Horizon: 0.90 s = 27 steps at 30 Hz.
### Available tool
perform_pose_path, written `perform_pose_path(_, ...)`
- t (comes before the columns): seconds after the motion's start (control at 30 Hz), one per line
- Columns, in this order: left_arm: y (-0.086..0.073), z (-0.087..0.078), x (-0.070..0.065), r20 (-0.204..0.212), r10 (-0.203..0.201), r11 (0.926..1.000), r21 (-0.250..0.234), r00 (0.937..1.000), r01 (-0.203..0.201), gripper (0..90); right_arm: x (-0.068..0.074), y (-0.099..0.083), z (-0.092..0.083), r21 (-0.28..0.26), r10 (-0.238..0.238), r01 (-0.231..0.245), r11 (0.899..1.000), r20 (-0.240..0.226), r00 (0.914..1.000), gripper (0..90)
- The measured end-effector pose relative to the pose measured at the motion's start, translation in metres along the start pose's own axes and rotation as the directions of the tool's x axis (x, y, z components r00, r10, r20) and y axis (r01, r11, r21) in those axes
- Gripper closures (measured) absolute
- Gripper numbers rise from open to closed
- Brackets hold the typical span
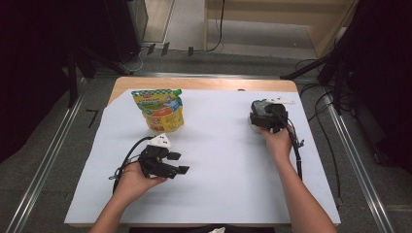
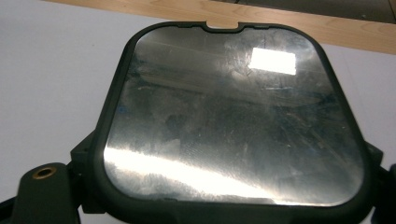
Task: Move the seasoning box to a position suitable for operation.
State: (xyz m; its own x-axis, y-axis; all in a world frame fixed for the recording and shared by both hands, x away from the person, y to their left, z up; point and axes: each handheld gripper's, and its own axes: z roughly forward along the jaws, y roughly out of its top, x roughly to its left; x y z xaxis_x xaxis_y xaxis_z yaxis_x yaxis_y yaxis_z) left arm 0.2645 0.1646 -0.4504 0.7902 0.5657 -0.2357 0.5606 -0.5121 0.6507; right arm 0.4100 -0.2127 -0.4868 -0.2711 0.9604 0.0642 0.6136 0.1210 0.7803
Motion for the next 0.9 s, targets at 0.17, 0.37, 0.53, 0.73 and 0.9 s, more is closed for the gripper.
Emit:
perform_pose_path(0.17,0.002,0.000,0.002,0.006,0.004,1.0000,0.003,1.0000,-0.004,39.2,0.005,0.001,-0.009,-0.003,-0.024,0.024,1.000,-0.015,0.9996,16.4)
perform_pose_path(0.37,0.005,0.000,0.003,0.010,0.003,1.0000,0.001,0.9999,-0.003,39.1,0.009,0.001,-0.021,-0.014,-0.031,0.030,0.999,-0.048,0.9984,16.4)
perform_pose_path(0.53,0.008,0.001,0.003,0.013,0.008,1.0000,0.001,0.9999,-0.008,38.9,0.020,0.000,-0.033,-0.026,-0.061,0.059,0.998,-0.084,0.9945,16.4)
perform_pose_path(0.73,0.011,0.004,0.004,0.016,0.013,0.9999,0.008,0.9998,-0.014,39.0,0.028,-0.002,-0.039,-0.023,-0.089,0.087,0.996,-0.125,0.9882,16.5)
perform_pose_path(0.9,0.013,0.005,0.006,0.022,0.012,0.9999,0.004,0.9997,-0.012,39.0,0.036,-0.003,-0.045,-0.023,-0.102,0.099,0.995,-0.157,0.9823,16.5)
